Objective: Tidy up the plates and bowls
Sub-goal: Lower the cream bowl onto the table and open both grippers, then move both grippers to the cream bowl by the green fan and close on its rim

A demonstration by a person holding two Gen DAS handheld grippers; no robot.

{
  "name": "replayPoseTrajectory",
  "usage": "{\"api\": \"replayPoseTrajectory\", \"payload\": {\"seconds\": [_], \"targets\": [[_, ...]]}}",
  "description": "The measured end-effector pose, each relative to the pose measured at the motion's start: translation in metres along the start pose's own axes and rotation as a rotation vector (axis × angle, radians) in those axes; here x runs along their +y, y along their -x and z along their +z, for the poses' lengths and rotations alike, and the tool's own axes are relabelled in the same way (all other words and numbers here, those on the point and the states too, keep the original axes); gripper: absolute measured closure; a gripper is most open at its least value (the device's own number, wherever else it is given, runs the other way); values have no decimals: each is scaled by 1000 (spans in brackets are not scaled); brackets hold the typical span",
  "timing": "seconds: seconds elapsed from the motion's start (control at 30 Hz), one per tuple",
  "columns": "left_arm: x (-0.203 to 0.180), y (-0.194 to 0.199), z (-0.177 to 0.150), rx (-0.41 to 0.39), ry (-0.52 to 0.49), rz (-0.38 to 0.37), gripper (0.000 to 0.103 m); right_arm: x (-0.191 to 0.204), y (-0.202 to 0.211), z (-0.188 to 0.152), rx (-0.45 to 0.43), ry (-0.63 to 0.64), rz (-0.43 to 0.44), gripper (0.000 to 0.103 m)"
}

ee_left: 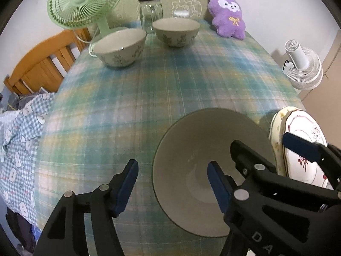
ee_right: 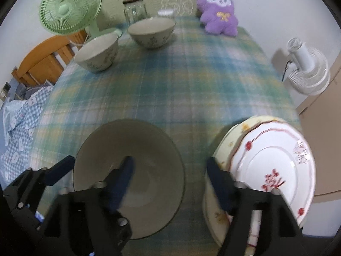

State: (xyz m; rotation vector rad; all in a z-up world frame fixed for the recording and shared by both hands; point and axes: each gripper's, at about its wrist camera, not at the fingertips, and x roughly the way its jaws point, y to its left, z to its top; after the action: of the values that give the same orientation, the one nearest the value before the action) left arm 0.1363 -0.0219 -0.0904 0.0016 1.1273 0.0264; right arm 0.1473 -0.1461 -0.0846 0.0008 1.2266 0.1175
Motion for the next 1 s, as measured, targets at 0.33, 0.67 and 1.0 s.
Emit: {"api": "replayPoseTrajectory", "payload": {"seconds": [0.33, 0.67, 1.0], "targets": [[11, 51, 21, -122, 33, 16, 22, 7, 50, 28, -89, 41, 33, 25], [48, 76, 63, -203, 59, 26, 16, 40, 79, 75, -171, 59, 30, 25], [102, 63, 112, -225, 37, 16, 16, 87, 61, 124, -210, 6, 18, 26]]}}
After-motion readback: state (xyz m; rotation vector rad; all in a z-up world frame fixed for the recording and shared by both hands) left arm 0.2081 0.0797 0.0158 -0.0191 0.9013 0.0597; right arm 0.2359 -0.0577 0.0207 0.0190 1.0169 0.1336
